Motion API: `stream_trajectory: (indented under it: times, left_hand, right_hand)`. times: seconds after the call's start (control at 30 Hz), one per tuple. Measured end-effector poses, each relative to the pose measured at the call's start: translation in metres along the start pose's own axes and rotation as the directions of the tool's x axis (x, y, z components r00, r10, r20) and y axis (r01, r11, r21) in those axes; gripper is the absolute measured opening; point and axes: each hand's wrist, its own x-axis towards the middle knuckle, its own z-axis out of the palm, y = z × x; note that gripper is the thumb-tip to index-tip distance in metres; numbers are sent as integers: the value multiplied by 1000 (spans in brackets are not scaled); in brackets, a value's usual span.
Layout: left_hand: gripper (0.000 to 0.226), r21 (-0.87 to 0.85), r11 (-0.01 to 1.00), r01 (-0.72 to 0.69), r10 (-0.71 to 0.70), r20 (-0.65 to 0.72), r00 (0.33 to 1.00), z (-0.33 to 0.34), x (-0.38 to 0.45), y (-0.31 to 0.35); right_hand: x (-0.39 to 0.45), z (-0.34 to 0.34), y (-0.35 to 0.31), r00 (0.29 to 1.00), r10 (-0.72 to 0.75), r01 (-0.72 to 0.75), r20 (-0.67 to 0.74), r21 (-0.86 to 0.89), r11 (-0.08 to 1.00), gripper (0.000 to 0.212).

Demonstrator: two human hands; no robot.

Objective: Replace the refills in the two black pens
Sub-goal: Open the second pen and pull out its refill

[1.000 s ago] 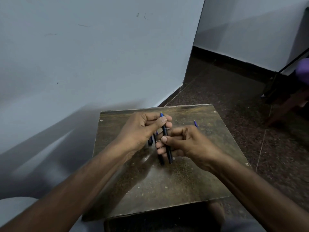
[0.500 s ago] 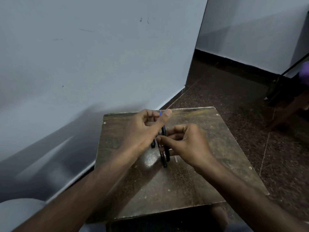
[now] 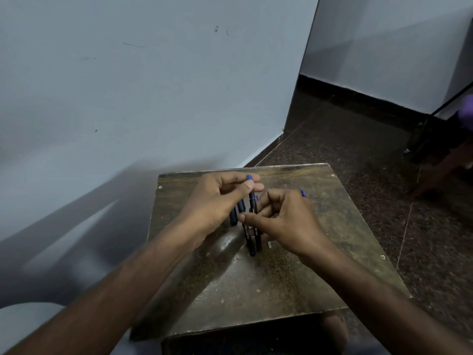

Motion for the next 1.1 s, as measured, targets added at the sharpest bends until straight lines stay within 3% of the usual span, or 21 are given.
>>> stream_trajectory:
  times: [0.07, 0.13, 0.23, 0.33, 0.4, 0.5, 0.6, 0.73, 0.83, 1.1]
  left_hand:
    - [15, 31, 999, -29, 32, -72, 997, -1, 1, -2]
    - [43, 17, 1000, -6, 8, -123, 992, -2, 2, -3]
    - [71, 21, 998, 56, -55, -65, 996, -3, 0, -2]
    - [35, -2, 998, 60, -60, -6, 998, -3, -3, 3]
    - [17, 48, 999, -2, 5, -65, 998, -4, -2, 3]
    - [30, 53, 998, -32, 40, -154, 987, -2, -1, 3]
    - [46, 30, 1000, 4, 0, -109, 994, -4, -2, 5]
    - [21, 66, 998, -10, 14, -62, 998, -4, -5, 7]
    - [28, 112, 993, -23, 39, -145, 989, -1, -4, 6]
    - [34, 14, 998, -65, 67, -326, 943, -6, 2, 10]
  right_hand:
    - [1, 1, -1, 1000, -1, 1, 12, -15, 1000, 29]
    - [-1, 1, -1, 999, -25, 25, 40, -20, 999, 32]
    - [-2, 2, -2, 998, -39, 39, 51, -1, 999, 30]
    - [1, -1, -4, 1000, -8, 9, 8, -18, 1000, 28]
    - [1, -3, -4, 1000, 3, -3, 9, -31, 1000, 29]
    - [-1, -3, -4, 999, -13, 14, 30, -27, 1000, 31]
    - [-1, -3, -5, 999, -20, 21, 39, -8, 1000, 31]
    - [2, -7, -7, 1000, -5, 6, 19, -27, 1000, 26]
    - [2, -6, -5, 999, -33, 33, 6, -79, 996, 30]
    - [3, -3, 1, 994, -105, 101, -4, -242, 965, 38]
